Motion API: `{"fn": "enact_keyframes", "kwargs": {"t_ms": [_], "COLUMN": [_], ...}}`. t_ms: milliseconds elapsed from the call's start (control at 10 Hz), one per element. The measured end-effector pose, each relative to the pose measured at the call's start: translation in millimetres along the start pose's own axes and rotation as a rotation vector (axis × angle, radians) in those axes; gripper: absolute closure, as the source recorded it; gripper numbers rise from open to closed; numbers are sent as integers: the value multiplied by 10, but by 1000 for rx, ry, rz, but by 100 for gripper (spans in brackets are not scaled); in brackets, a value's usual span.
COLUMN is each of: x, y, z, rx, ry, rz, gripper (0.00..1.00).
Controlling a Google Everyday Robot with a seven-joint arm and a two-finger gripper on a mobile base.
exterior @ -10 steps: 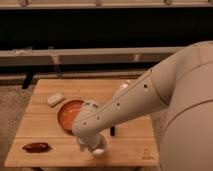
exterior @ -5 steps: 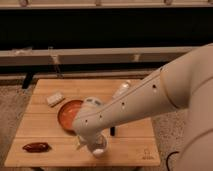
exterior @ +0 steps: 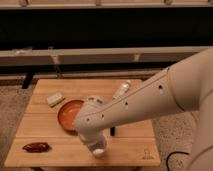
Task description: Place the ceramic cup in the ceramic bowl
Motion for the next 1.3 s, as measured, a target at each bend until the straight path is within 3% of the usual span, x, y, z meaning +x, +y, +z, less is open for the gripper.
{"fn": "enact_keyframes", "kwargs": {"t_ms": [200,400,700,900,1100,1300], "x": [-14,19,42,61,82,103], "y": [-4,114,182,189,275,276], "z": [12,-200,-713,-880,-849,-622], "rx": [3,14,49,69,71,75], "ry": [-4,-34,-100,-122,-107,-70], "rz": [-6,-27,-42,-50,-69,-73], "gripper": [96,75,44,26,20,20]}}
